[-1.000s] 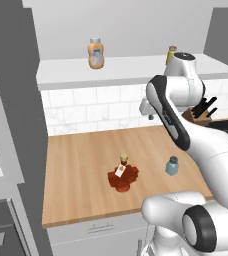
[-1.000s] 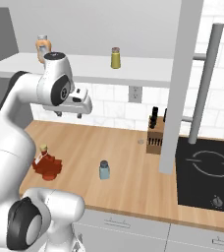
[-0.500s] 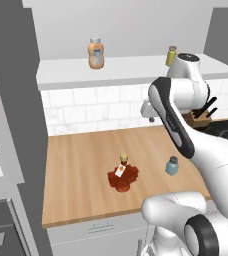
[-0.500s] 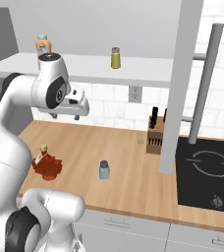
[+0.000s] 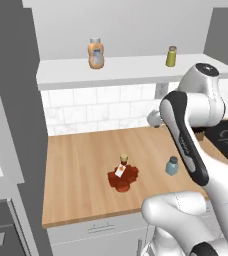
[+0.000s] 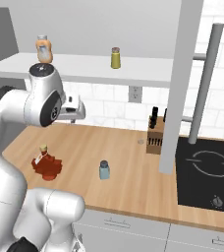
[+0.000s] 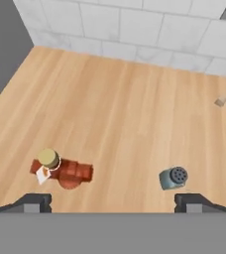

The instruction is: Put the shaker and condiment bottle from the counter next to their counterparts in the cabinet.

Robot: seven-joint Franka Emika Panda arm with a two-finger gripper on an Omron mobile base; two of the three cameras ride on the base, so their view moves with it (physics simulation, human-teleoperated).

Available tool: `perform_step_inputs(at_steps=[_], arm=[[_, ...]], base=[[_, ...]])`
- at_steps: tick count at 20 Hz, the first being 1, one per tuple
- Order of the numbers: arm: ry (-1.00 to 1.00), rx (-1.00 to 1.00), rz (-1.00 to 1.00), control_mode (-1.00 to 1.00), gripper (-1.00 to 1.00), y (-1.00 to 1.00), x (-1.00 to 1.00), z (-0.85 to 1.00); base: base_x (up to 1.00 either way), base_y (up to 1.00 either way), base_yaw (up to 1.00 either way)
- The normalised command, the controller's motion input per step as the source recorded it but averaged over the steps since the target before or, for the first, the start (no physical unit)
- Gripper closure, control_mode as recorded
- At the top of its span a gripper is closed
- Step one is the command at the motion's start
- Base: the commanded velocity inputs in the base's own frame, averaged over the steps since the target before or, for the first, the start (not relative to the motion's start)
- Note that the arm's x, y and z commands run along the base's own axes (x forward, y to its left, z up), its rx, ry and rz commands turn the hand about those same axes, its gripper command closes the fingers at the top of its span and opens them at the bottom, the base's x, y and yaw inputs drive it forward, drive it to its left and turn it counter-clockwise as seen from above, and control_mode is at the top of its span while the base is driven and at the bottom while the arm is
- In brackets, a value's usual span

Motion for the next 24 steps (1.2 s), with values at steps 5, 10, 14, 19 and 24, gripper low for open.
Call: perform_step_inputs(at_steps=[5,10,14,19,24], arm=[[-0.11,0.0,0.28,-1.0,-1.0,0.0,-0.11,-0.06],[-0.04,0.0,0.34,-1.0,-1.0,0.0,0.0,-0.16],[-0.01,0.0,0.39,-1.0,-1.0,0.0,0.0,-0.22],[0.0,0.0,0.45,-1.0,-1.0,0.0,0.0,-0.26],[-0.01,0.0,0.44,-1.0,-1.0,0.0,0.0,-0.16]], base=[[0.0,0.0,0.0],[0.0,0.0,0.0],[0.0,0.0,0.0],[0.0,0.0,0.0],[0.0,0.0,0.0]])
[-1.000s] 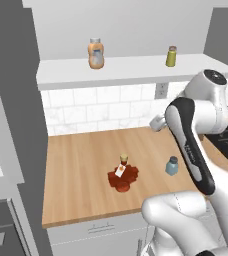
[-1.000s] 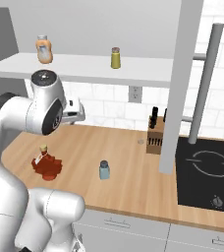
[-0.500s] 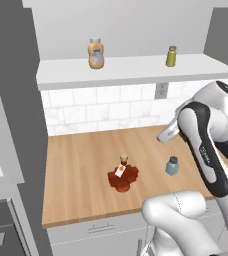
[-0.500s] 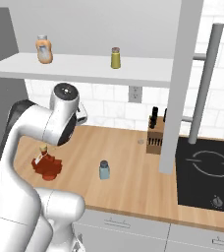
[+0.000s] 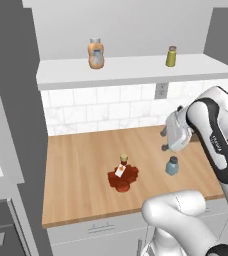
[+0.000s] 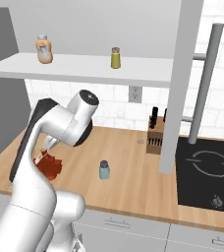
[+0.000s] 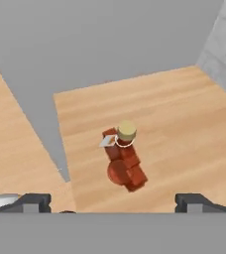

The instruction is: Put the shaker and condiment bottle from the counter next to their counterparts in the cabinet.

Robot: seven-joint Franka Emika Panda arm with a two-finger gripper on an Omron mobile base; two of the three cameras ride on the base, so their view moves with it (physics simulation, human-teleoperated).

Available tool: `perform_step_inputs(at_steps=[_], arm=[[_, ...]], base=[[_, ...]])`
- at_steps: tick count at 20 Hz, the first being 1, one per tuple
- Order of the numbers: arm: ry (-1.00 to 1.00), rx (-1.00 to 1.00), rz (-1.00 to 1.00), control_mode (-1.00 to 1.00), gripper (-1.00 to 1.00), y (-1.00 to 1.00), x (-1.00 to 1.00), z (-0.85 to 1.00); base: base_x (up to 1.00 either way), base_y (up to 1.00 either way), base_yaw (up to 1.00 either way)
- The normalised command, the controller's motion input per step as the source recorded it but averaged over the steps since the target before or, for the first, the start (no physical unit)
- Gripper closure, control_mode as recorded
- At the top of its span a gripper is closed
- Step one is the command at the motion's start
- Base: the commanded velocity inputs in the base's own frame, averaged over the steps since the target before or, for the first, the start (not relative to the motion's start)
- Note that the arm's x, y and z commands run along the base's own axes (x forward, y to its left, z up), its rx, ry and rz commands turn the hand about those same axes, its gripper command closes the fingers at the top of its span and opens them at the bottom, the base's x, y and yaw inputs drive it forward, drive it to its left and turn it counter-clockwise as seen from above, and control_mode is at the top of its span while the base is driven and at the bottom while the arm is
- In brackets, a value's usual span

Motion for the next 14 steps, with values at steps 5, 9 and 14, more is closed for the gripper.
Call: perform_step_inputs(at_steps=[5,9,14], arm=[[-0.07,0.0,0.39,-1.0,-1.0,0.0,0.0,-0.11],[-0.06,0.0,0.29,-1.0,-1.0,0.06,0.0,-0.03],[-0.03,0.0,0.13,-1.0,-1.0,0.26,0.0,-0.09]], base=[[0.0,0.0,0.0],[0.0,0.0,0.0],[0.0,0.0,0.0]])
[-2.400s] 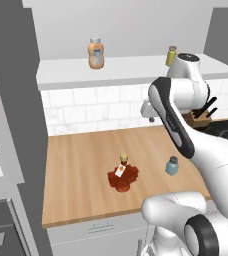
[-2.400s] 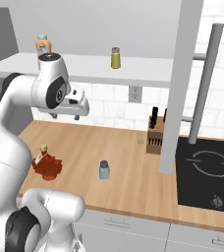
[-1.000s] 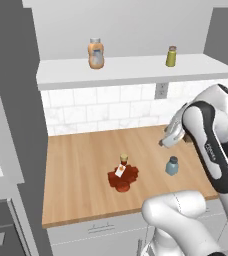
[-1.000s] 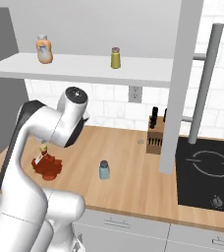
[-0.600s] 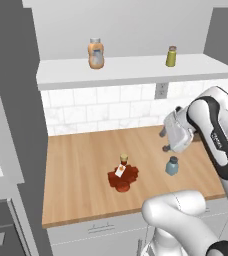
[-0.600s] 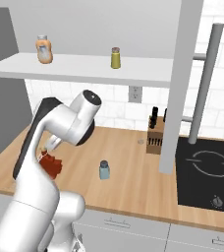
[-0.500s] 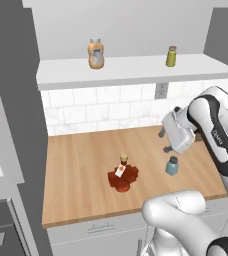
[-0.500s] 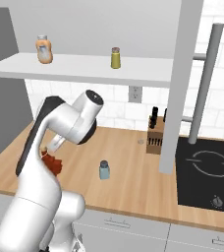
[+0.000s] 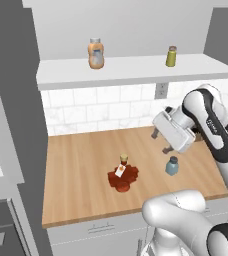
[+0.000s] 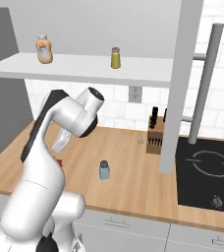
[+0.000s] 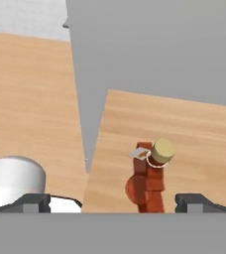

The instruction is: Put the shaker and condiment bottle from the counter next to their counterparts in the cabinet.

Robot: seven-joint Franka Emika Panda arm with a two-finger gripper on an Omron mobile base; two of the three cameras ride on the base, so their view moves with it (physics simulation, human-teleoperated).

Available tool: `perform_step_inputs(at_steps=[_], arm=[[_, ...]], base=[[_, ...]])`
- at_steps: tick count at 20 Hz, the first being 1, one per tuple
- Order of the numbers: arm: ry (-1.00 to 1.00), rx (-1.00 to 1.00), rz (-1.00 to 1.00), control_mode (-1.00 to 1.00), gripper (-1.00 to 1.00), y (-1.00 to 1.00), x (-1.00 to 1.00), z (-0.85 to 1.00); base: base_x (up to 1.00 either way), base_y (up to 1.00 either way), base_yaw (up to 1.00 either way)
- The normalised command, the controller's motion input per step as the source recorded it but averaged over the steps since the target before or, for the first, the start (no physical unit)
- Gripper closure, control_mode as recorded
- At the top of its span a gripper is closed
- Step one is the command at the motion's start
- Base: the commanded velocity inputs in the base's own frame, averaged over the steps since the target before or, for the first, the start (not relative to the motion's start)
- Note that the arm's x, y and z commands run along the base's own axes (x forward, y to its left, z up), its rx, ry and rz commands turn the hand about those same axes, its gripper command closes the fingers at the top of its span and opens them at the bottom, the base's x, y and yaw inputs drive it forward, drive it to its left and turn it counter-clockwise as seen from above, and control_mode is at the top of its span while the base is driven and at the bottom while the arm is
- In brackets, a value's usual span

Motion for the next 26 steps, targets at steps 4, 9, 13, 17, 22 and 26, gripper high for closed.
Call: perform_step_inputs(at_steps=[4,9,13,17,22,26], arm=[[0.0,-0.04,0.02,-1.0,-1.0,0.51,0.0,-0.27],[0.0,-0.01,0.0,-1.0,-1.0,0.32,0.03,-0.31],[-0.01,0.0,0.0,-1.0,-1.0,0.06,0.15,-0.25],[0.0,0.0,0.0,-1.0,-1.0,0.0,0.21,-0.2],[0.0,0.0,0.0,-1.0,-1.0,0.0,0.31,-0.1],[0.0,0.0,0.0,-1.0,-1.0,0.0,0.38,-0.05]], base=[[0.0,0.0,0.0],[0.0,0.0,0.0],[0.0,0.0,0.0],[0.0,0.0,0.0],[0.0,0.0,0.0],[0.0,0.0,0.0]])
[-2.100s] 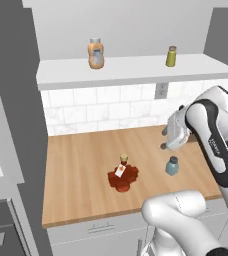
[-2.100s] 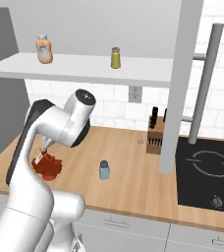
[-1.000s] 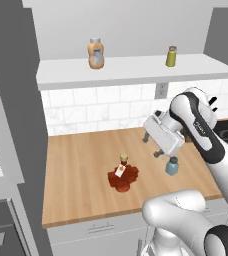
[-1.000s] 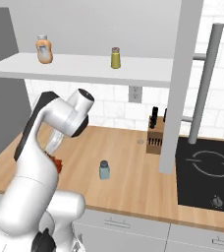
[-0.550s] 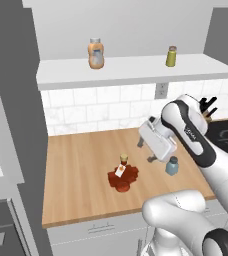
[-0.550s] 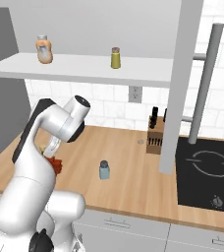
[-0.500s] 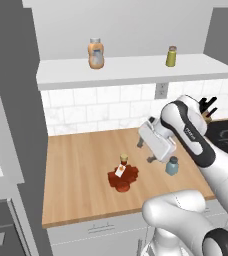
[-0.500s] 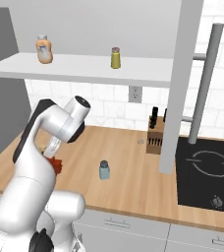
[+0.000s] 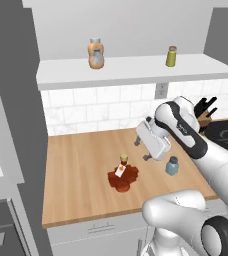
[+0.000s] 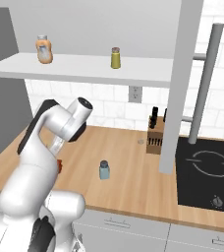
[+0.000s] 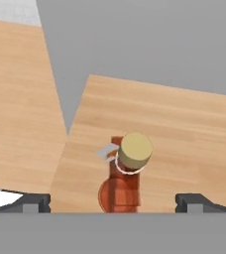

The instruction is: Put the shaker and condiment bottle from the counter next to their counterparts in the cabinet.

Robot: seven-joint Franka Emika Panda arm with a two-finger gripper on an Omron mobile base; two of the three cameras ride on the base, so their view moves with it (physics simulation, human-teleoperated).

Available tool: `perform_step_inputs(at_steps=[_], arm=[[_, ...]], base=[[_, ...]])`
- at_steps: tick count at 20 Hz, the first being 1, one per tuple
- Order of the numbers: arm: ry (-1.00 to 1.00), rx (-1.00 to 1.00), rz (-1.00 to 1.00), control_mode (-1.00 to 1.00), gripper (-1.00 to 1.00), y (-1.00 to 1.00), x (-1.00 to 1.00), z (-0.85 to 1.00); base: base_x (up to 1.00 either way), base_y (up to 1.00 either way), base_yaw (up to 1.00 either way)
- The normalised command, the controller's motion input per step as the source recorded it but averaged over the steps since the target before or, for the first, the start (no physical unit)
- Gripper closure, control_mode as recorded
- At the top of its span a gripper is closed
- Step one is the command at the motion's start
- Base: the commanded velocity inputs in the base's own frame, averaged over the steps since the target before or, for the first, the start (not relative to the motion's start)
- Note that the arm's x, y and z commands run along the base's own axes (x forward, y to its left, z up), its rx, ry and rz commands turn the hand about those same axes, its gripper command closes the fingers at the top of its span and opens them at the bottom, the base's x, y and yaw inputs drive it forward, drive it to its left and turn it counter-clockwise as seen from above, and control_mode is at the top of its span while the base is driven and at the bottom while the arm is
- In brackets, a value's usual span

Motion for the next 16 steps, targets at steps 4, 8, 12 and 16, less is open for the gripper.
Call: perform_step_inputs(at_steps=[4,8,12,16], arm=[[0.0,0.0,0.0,-1.0,-1.0,0.0,0.28,-0.06],[0.0,0.0,0.0,-1.0,-1.0,0.0,0.16,-0.09],[0.0,0.0,0.0,-1.0,-1.0,0.01,0.07,-0.11],[0.0,-0.01,0.0,-1.0,-1.0,0.17,0.01,-0.23]], base=[[0.0,0.0,0.0],[0.0,0.0,0.0],[0.0,0.0,0.0],[0.0,0.0,0.0]])
